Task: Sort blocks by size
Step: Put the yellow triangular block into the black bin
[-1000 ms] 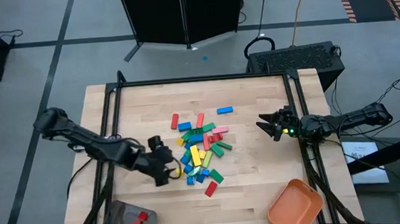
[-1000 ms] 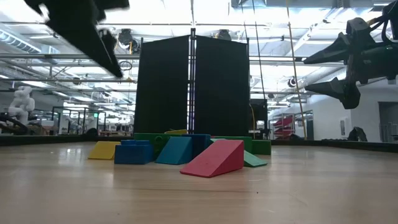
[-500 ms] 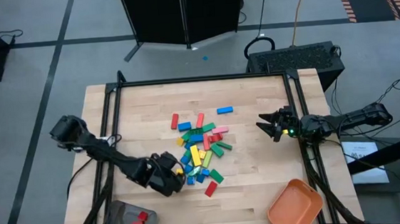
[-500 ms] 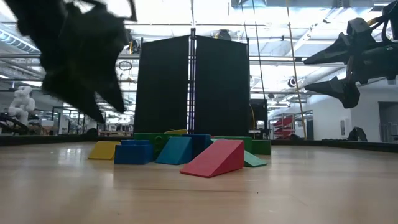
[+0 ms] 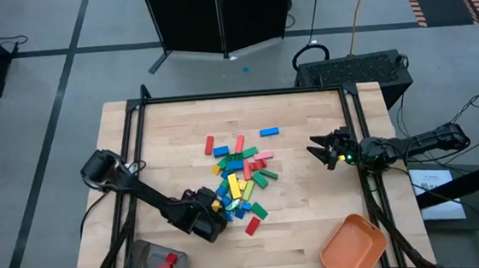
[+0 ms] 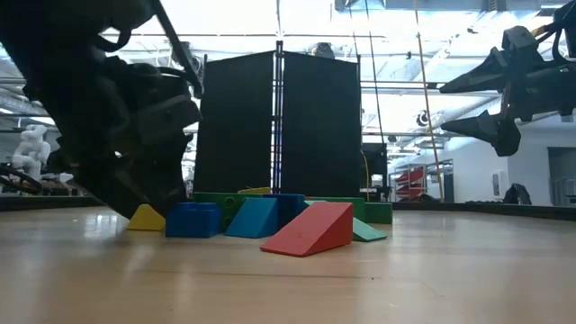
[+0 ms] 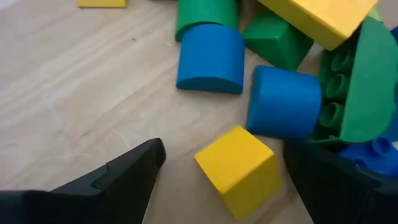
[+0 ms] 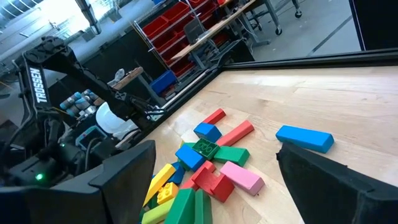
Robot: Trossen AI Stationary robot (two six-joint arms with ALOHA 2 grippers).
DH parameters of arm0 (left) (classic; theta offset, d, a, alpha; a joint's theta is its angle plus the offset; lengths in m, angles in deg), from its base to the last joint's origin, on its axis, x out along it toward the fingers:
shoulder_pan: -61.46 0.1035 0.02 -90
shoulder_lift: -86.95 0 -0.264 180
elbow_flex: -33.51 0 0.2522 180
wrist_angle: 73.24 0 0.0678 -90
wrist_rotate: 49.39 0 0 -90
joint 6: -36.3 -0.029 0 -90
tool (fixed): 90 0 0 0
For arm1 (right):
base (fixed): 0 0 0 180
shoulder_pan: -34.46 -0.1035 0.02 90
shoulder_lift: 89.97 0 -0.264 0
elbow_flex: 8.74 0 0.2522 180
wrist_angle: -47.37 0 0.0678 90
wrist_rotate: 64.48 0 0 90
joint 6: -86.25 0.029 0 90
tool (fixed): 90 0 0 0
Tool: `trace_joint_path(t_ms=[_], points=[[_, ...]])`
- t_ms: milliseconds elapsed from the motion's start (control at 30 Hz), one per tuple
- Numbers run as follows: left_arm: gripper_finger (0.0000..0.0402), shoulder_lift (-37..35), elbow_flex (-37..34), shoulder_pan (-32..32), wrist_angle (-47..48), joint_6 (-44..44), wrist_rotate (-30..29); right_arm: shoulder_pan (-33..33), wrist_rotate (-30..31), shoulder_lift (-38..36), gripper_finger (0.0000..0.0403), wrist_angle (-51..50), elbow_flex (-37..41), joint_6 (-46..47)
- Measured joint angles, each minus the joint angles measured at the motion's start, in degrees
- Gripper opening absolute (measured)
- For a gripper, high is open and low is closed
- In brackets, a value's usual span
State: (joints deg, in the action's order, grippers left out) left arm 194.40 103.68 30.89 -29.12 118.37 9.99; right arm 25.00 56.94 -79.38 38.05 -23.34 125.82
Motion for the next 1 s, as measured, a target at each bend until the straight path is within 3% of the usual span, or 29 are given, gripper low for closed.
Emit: trace_joint_path(t_ms=[100, 200, 500, 767, 1000], points=[[0.0336, 1.74, 0.08, 0.07, 1.03, 2.59, -0.31, 0.00, 0.01, 0.07, 0.0329, 0.01, 0.00, 0.00], [0.0302, 2.22, 0.05, 0.04, 1.28, 2.75, -0.75, 0.00, -0.01, 0.09, 0.0329, 0.00, 0.00, 0.00], [0.0125, -0.46, -0.35, -0.08, 1.63, 3.54, 3.45, 0.00, -0.01, 0.31, 0.0329, -0.01, 0.00, 0.02], [0.0125, -8.40, -0.65, -0.43, 3.12, 2.85, 8.72, -0.01, -0.01, 0.35, 0.0329, 0.00, 0.00, -1.20], [0.0125, -21.31, -0.56, -3.81, 4.10, -7.19, 12.72, -0.01, 0.02, 0.35, 0.0329, -0.01, 0.00, -1.29]])
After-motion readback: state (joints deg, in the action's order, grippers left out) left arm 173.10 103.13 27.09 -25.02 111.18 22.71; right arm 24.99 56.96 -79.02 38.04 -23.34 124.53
